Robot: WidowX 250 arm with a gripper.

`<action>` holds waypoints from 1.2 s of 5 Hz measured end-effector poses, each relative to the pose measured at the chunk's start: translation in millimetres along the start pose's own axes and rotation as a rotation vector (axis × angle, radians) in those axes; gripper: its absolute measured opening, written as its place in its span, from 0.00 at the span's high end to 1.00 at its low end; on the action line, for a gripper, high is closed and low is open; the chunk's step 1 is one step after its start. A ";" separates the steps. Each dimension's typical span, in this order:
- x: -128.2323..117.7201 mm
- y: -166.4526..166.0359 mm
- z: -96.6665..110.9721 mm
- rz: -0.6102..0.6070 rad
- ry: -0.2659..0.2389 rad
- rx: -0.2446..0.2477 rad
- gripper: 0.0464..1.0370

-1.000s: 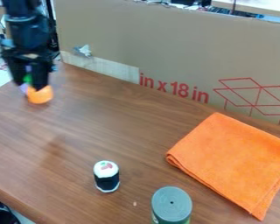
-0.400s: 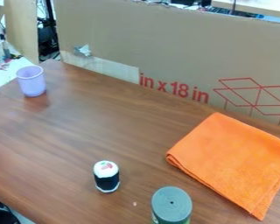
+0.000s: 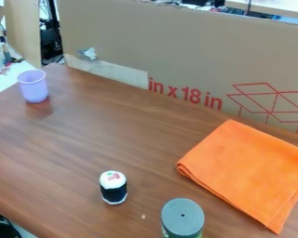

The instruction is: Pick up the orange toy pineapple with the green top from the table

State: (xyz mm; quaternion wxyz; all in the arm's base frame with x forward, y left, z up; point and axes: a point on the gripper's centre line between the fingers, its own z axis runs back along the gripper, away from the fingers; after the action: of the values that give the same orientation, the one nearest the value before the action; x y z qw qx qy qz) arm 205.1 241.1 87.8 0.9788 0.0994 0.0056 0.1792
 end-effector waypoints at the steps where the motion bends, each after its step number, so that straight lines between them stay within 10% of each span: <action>1: -6.6 10.8 -24.7 0.048 0.011 -0.026 0.43; 4: -9.6 19.8 -42.5 0.107 0.023 -0.107 0.36; 5: -8.5 16.9 -39.3 0.118 0.057 -0.151 0.08; 6: 0.9 22.9 -22.5 0.152 0.058 -0.160 0.03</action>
State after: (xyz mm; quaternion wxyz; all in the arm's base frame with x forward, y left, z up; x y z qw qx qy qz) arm 196.9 266.7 70.2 0.9666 0.0158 0.0120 0.2555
